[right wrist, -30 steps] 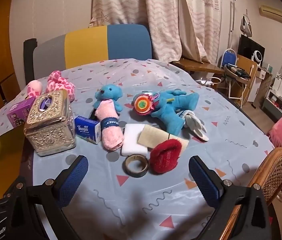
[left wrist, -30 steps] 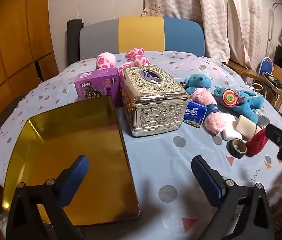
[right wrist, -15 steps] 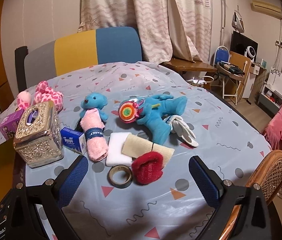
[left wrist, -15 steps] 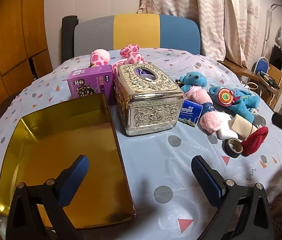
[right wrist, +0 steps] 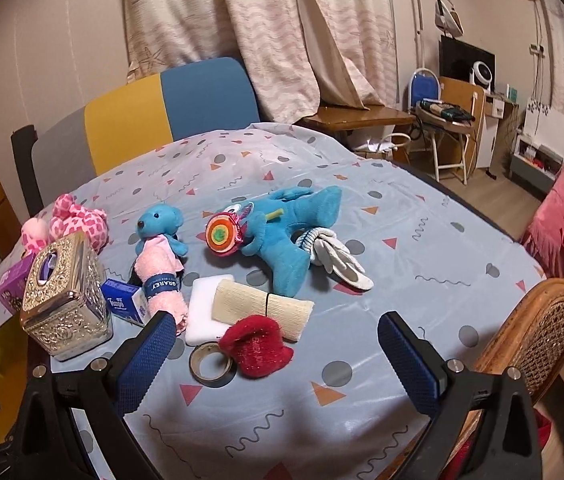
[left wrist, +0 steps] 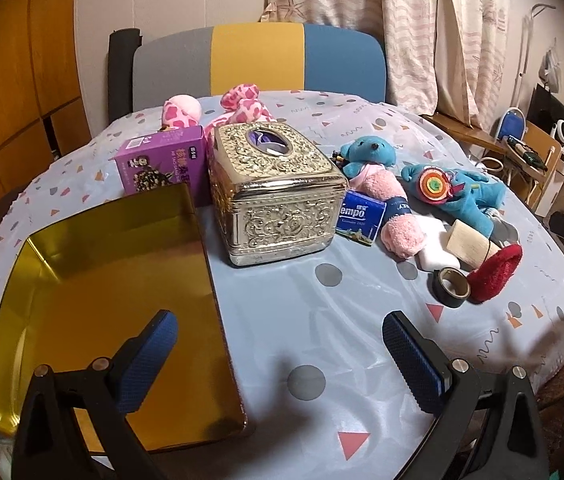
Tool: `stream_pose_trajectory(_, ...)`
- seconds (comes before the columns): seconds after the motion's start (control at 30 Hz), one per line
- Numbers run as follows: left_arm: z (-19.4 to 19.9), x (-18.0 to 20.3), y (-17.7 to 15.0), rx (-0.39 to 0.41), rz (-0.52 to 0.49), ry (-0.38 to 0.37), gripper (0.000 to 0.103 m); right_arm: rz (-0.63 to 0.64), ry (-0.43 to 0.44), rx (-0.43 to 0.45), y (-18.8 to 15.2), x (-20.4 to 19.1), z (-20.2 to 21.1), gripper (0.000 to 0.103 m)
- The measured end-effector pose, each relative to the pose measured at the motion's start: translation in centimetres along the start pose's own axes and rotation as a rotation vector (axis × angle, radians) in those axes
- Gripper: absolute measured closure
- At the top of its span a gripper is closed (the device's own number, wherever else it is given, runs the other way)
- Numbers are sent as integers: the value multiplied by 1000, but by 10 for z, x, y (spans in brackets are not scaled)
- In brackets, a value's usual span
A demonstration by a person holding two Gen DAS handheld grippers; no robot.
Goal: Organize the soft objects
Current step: 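Move both tools toward the objects on the table, then grasp the brown tape roll with the left tool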
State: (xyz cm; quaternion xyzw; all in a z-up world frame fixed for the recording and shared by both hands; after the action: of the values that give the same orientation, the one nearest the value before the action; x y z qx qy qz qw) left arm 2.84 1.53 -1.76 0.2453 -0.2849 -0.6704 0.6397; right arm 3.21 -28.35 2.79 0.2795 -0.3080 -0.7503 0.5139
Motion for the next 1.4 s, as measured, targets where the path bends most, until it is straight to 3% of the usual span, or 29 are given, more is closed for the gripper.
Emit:
stream_pose_trajectory(0.23,0,15,2,16,-62,-15,0,-74,7,-8,5,23,0,0)
stream_pose_trajectory(0.33,-1,26,5,4,-97,-87,0,-111,-9,-2,9,37,1,0)
stream_pose_trajectory(0.5,-12,44,13,-55,-66,-207,0,-160,-42,17,13,62,6,0)
stream_pose_trajectory(0.63,-26,72,21,-83,-130,-255,0,-174,-48,20,13,74,8,0)
stream_pose_trajectory(0.8,-57,116,23,-116,-286,-275,1,-174,-28,17,14,80,7,0)
stream_pose_trajectory(0.93,-88,142,22,-181,-332,-276,23,-160,-14,-2,13,78,3,0)
stream_pose_trajectory(1.1,-122,159,23,-287,-299,-290,23,-165,-9,-23,11,81,-5,0)
stream_pose_trajectory(1.23,-127,167,25,-293,-263,-327,16,-171,-10,-41,10,86,-11,0)
stream_pose_trajectory(1.3,-133,171,26,-296,-267,-326,19,-176,-9,-45,11,87,-14,0)
stream_pose_trajectory(1.37,-141,180,26,-302,-286,-332,39,-180,-7,-52,11,87,-16,0)
stream_pose_trajectory(1.4,-146,187,25,-306,-301,-341,44,-180,-5,-60,11,87,-18,0)
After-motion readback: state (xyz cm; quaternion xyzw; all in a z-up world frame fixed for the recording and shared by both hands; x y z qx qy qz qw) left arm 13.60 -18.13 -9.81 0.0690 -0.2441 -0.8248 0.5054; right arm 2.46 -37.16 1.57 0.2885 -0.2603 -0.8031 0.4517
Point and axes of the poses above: each gripper's, at about its wrist camera, not at the fingertips, and z roughly against the way its jaws point, x to its right, y to its top, the point moved 2 cm from there along -z, roughly the way its jaws point, and after that the axes turned 2 degrees about -x, right-handed, at the moved point
